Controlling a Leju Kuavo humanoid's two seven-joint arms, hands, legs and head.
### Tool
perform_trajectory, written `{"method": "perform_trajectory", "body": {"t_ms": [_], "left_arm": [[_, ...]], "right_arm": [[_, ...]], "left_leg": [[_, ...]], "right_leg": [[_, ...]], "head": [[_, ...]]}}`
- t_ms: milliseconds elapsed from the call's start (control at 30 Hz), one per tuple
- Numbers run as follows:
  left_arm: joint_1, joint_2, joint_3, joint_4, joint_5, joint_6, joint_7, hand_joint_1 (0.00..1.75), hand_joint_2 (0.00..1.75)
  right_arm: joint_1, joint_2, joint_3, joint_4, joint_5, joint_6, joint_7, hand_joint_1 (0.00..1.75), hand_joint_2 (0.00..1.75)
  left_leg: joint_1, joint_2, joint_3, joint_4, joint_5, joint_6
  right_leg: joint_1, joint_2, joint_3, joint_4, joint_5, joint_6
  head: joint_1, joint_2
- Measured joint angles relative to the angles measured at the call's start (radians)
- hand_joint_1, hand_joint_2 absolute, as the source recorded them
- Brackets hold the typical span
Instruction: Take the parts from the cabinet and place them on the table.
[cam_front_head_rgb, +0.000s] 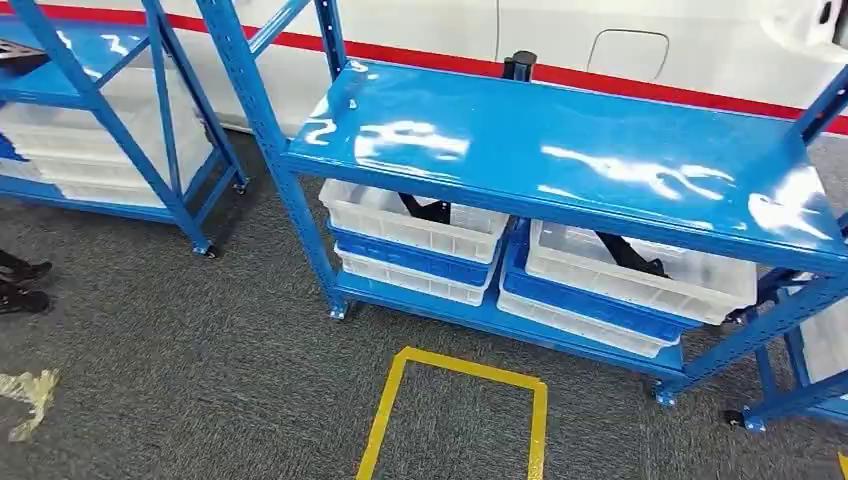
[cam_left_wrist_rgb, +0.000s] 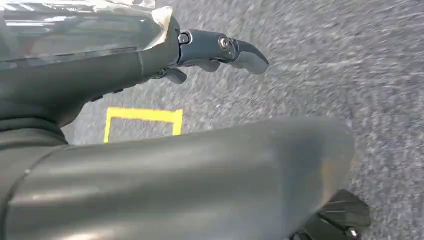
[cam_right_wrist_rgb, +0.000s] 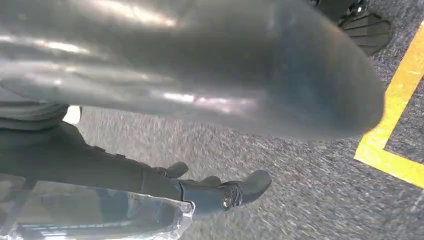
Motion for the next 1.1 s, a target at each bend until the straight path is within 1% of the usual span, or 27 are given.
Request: {"method": "perform_trajectory", "body": {"t_ms": [33,67,100,167,200,233,267,333,367,400,433,467,500,533,567,600,667,700,767,800,833,867,900,933,1033,1067,1100], "left_arm": [[0.0,0.003,0.0,0.0,0.0,0.0,0.004,0.0,0.0],[-0.001,0.003,0.0,0.0,0.0,0.0,0.004,0.0,0.0],[0.0,0.005,0.0,0.0,0.0,0.002,0.004,0.0,0.0],[-0.001,0.005,-0.001,0.0,0.0,0.003,0.004,0.0,0.0],[-0.002,0.004,-0.002,0.0,0.0,0.003,0.004,0.0,0.0],[-0.003,0.004,-0.003,0.0,0.0,0.003,0.004,0.0,0.0],[-0.003,0.004,-0.003,0.0,0.0,0.003,0.004,0.0,0.0],[0.002,0.004,-0.003,0.0,0.0,0.003,0.004,0.0,0.0],[0.004,0.004,-0.003,0.0,0.0,0.003,0.004,0.0,0.0],[0.004,0.004,-0.003,0.0,0.0,0.003,0.004,0.0,0.0],[0.003,0.004,-0.003,0.0,0.0,0.003,0.004,0.0,0.0],[0.002,0.003,-0.003,0.0,0.0,0.003,0.004,0.0,0.0],[0.002,0.002,-0.003,0.0,0.0,0.003,0.004,0.0,0.0],[0.002,0.002,-0.003,0.0,-0.001,0.003,0.004,0.0,0.0],[0.002,0.002,-0.004,0.0,-0.002,0.003,0.004,0.0,0.0],[0.002,0.003,-0.004,0.0,-0.002,0.003,0.004,0.0,0.0],[-0.003,0.003,-0.006,0.0,-0.006,0.003,0.005,0.0,0.0],[-0.004,0.002,-0.008,0.0,-0.008,0.002,0.007,0.0,0.0],[-0.006,0.002,-0.013,0.0,-0.011,0.002,0.009,0.0,0.0],[-0.006,0.002,-0.014,0.0,-0.011,0.002,0.013,0.0,0.0],[-0.003,0.001,-0.014,0.0,-0.012,0.001,0.016,0.0,0.0],[-0.001,0.0,-0.015,0.0,-0.012,0.0,0.02,0.0,0.0],[0.001,0.0,-0.015,0.0,-0.012,0.0,0.023,0.0,0.0],[0.002,0.0,-0.015,0.0,-0.011,0.0,0.025,0.0,0.0],[0.001,0.0,-0.015,0.0,-0.009,0.003,0.026,0.0,0.0],[0.0,0.0,-0.015,0.0,-0.006,0.003,0.026,0.0,0.0],[0.0,-0.002,-0.016,0.0,-0.006,0.003,0.026,0.0,0.0]], "right_arm": [[-0.001,0.003,-0.001,0.0,0.003,0.001,0.0,0.0,0.0],[-0.003,0.004,-0.003,0.0,0.004,0.001,-0.002,0.0,0.0],[-0.002,0.006,-0.005,0.0,0.006,0.002,-0.003,0.0,0.0],[0.004,0.008,-0.009,0.0,0.011,0.002,-0.006,0.0,0.0],[0.005,0.006,-0.011,0.0,0.013,0.002,-0.007,0.0,0.0],[0.006,0.007,-0.012,0.0,0.013,0.002,-0.007,0.0,0.0],[0.004,0.008,-0.013,0.0,0.014,0.002,-0.008,0.0,0.0],[-0.002,0.009,-0.013,0.0,0.014,0.002,-0.008,0.0,0.0],[-0.002,0.009,-0.014,0.0,0.014,0.002,-0.008,0.0,0.0],[0.001,0.009,-0.014,0.0,0.014,0.002,-0.008,0.0,0.0],[0.004,0.008,-0.014,0.0,0.014,0.002,-0.008,0.0,0.0],[0.005,0.006,-0.015,0.0,0.014,0.002,-0.008,0.0,0.0],[0.004,0.005,-0.015,0.0,0.015,0.002,-0.009,0.0,0.0],[0.002,0.007,-0.015,0.0,0.016,0.002,-0.01,0.0,0.0],[-0.001,0.008,-0.015,0.0,0.016,0.003,-0.011,0.0,0.0],[-0.003,0.009,-0.015,0.0,0.017,0.003,-0.012,0.0,0.0],[0.001,0.008,-0.015,0.0,0.021,0.003,-0.012,0.0,0.0],[0.0,0.007,-0.015,0.0,0.023,0.003,-0.011,0.0,0.0],[0.002,0.007,-0.015,0.0,0.028,0.003,-0.009,0.0,0.0],[0.0,0.008,-0.015,0.0,0.031,0.003,-0.009,0.0,0.0],[0.0,0.009,-0.015,0.0,0.032,0.003,-0.008,0.0,0.0],[0.0,0.01,-0.015,0.0,0.035,0.0,-0.008,0.0,0.0],[0.003,0.01,-0.015,0.0,0.04,-0.005,-0.007,0.0,0.0],[0.005,0.01,-0.015,0.0,0.044,-0.011,-0.006,0.0,0.0],[0.005,0.009,-0.014,0.0,0.058,-0.021,-0.003,0.0,0.0],[0.004,0.009,-0.014,0.0,0.06,-0.022,-0.004,0.0,0.0],[0.004,0.009,-0.014,0.0,0.063,-0.024,-0.004,0.0,0.0]], "left_leg": [[0.002,-0.06,0.025,-0.062,0.009,0.004],[0.003,-0.062,0.03,-0.078,0.005,0.001],[-0.003,-0.049,0.028,-0.077,0.006,0.002],[-0.012,-0.03,0.031,-0.079,0.008,0.015],[-0.003,-0.014,0.041,-0.092,0.019,0.027],[-0.005,-0.003,0.044,-0.097,0.022,0.032],[-0.004,0.012,0.043,-0.097,0.023,0.036],[-0.008,0.047,0.042,-0.097,0.022,0.038],[-0.008,0.062,0.04,-0.097,0.021,0.039],[-0.008,0.075,0.04,-0.097,0.02,0.038],[-0.007,0.086,0.04,-0.096,0.019,0.036],[-0.006,0.098,0.042,-0.096,0.017,0.033],[-0.006,0.108,0.046,-0.095,0.014,0.029],[-0.011,0.117,0.051,-0.095,0.011,0.022],[-0.018,0.127,0.051,-0.092,0.003,0.013],[-0.018,0.135,0.055,-0.092,0.001,0.009],[-0.013,0.154,0.067,-0.099,0.0,0.001],[-0.01,0.161,0.067,-0.097,-0.006,-0.007],[-0.001,0.072,0.044,-0.028,-0.059,-0.015],[-0.001,0.047,0.005,0.054,-0.104,-0.016],[-0.001,0.036,-0.04,0.143,-0.142,-0.017],[-0.001,0.032,-0.075,0.207,-0.159,-0.017],[-0.001,0.032,-0.093,0.229,-0.15,-0.016],[-0.001,0.032,-0.088,0.199,-0.116,-0.013],[-0.001,0.023,0.01,-0.036,0.018,0.002],[-0.006,0.011,0.024,-0.078,0.018,0.004],[-0.007,0.014,0.021,-0.078,0.02,0.004]], "right_leg": [[0.001,0.011,-0.001,0.001,0.001,0.003],[0.012,0.021,-0.008,0.004,0.0,0.009],[0.004,0.03,-0.012,0.001,0.005,0.017],[-0.002,0.051,-0.024,-0.007,0.011,0.033],[0.006,0.046,-0.025,-0.001,0.009,0.039],[0.002,-0.013,-0.037,0.025,-0.006,0.035],[0.006,-0.05,-0.067,0.084,-0.041,0.028],[0.005,-0.073,-0.144,0.244,-0.109,0.022],[0.005,-0.076,-0.169,0.299,-0.124,0.025],[0.004,-0.078,-0.171,0.304,-0.118,0.031],[0.001,-0.082,-0.145,0.261,-0.097,0.043],[-0.001,-0.091,-0.095,0.17,-0.063,0.055],[-0.002,-0.117,-0.037,0.068,-0.031,0.064],[-0.001,-0.17,0.0,-0.004,-0.02,0.061],[0.006,-0.171,0.007,-0.003,-0.013,0.053],[0.005,-0.154,0.003,-0.001,-0.01,0.041],[0.011,-0.133,-0.009,-0.002,-0.012,0.03],[0.001,-0.12,0.005,-0.005,-0.008,0.019],[-0.007,-0.103,0.004,-0.007,-0.005,0.005],[-0.005,-0.093,0.002,-0.007,-0.004,0.0],[-0.004,-0.082,0.001,-0.007,-0.004,0.0],[-0.001,-0.076,0.001,-0.007,-0.004,-0.001],[0.0,-0.067,0.002,-0.007,-0.004,-0.001],[0.0,-0.059,0.004,-0.006,-0.005,-0.001],[0.0,-0.044,0.011,-0.006,-0.005,0.0],[0.012,-0.042,0.009,-0.002,-0.008,0.005],[0.011,-0.039,0.006,-0.004,-0.008,0.011]], "head": [[0.0,0.0],[0.002,0.0],[0.002,0.0],[0.0,0.0],[0.001,0.0],[0.002,0.0],[0.01,0.0],[0.011,0.0],[0.012,0.0],[0.011,0.0],[0.012,0.0],[0.011,0.0],[0.012,0.0],[0.014,0.0],[0.013,0.0],[0.005,0.0],[0.006,0.0],[0.007,0.0],[-0.003,0.0],[-0.004,0.0],[-0.005,0.0],[-0.005,0.0],[-0.005,0.0],[-0.005,0.0],[-0.005,0.0],[-0.005,0.0],[-0.003,0.0]]}}
